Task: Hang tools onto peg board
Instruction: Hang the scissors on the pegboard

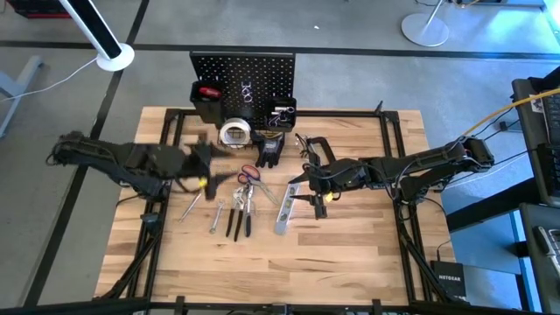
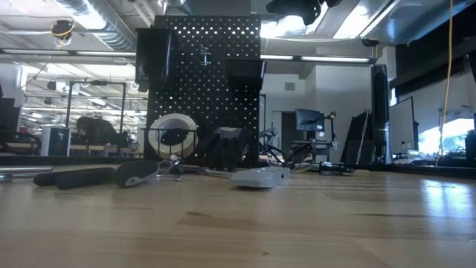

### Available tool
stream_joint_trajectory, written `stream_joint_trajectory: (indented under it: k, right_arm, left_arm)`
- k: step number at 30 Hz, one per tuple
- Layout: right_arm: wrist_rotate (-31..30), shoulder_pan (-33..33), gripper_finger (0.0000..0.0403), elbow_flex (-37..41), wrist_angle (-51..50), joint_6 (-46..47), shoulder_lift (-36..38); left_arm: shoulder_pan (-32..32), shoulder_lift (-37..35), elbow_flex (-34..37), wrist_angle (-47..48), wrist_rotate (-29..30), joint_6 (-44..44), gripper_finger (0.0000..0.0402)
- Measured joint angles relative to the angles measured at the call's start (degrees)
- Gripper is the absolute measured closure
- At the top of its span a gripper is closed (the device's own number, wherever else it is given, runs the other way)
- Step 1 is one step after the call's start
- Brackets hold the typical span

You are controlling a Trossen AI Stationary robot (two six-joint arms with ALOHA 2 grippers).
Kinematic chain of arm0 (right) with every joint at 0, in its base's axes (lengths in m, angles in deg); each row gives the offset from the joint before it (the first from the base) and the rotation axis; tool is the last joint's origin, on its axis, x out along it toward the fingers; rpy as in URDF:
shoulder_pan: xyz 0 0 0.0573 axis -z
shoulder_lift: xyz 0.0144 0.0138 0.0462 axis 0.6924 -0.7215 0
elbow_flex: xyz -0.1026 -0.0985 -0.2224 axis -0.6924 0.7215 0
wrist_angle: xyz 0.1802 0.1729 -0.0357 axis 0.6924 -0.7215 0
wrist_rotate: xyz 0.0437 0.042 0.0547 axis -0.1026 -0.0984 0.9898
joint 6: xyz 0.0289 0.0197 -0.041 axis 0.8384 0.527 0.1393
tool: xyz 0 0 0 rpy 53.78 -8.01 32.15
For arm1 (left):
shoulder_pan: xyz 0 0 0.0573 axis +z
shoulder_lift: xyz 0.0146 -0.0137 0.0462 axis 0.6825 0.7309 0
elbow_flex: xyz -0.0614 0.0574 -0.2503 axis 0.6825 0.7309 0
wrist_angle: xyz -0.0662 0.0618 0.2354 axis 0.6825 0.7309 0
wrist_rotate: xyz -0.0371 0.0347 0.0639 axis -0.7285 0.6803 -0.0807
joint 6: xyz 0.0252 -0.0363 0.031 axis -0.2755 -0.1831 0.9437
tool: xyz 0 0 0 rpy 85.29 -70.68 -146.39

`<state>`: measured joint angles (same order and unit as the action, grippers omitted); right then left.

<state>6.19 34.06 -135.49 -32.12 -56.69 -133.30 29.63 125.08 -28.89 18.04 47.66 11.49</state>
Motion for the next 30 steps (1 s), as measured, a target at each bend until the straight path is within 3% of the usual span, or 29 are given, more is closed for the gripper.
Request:
stream_joint_trajectory:
  k: [9,20,30]
  right_arm:
    - [0.0,0.0,0.0207,0.0,-0.3,-0.1,-2.2]
    - [-1.8,0.0,0.0207,0.0,-0.3,-0.1,-9.8]
    - [-5.7,0.1,0.0207,0.0,1.2,2.7,-14.4]
  left_arm:
    - [-9.4,10.3,0.1,9.4,1.5,-16.7,0.0148]
    - [-7.8,24.1,0.1,10.5,1.9,-23.0,0.0148]
    - [-7.1,26.1,2.6,12.9,2.9,-30.7,0.0148]
